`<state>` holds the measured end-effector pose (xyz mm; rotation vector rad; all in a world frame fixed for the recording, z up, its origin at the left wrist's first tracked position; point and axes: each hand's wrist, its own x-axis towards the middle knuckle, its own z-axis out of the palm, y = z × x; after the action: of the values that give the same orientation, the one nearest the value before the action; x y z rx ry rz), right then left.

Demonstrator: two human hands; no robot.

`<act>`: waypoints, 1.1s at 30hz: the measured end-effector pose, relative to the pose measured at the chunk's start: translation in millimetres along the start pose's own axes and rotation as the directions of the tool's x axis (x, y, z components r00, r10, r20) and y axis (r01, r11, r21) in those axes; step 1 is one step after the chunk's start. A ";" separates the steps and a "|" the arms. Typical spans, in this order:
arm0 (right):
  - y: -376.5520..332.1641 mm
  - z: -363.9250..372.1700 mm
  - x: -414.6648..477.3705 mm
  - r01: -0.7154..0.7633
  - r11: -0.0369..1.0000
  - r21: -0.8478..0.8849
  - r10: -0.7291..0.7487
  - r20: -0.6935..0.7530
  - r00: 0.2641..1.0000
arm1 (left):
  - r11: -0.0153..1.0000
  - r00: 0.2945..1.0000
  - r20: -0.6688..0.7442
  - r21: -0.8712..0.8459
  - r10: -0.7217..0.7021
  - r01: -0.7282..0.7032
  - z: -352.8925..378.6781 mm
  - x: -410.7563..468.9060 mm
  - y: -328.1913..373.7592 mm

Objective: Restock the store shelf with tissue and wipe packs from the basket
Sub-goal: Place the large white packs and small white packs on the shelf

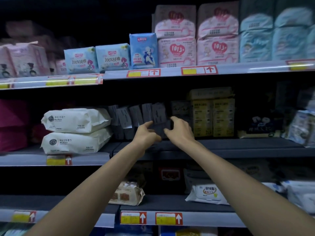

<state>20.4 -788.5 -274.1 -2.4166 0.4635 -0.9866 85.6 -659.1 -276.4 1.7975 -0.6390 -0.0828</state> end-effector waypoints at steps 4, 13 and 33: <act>8.9 -16.8 -16.5 0.018 0.995 -0.096 -0.010 0.086 0.996 | 0.963 0.992 0.024 0.238 0.127 -0.129 -7.2 -28.9 -1.2; 36.8 -50.8 -72.4 0.112 0.910 -0.400 0.003 0.275 0.961 | 0.555 0.957 0.088 0.799 0.276 -0.234 -16.6 -77.3 -34.7; 187.7 -2.3 -306.2 0.236 0.895 -0.378 0.080 0.657 0.750 | 0.563 0.907 0.398 0.721 0.139 -0.403 82.3 -237.5 -210.6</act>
<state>-213.4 -798.4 -546.5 -2.9909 0.3370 0.0315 -66.5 -582.7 -556.6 2.5462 -1.3357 0.1873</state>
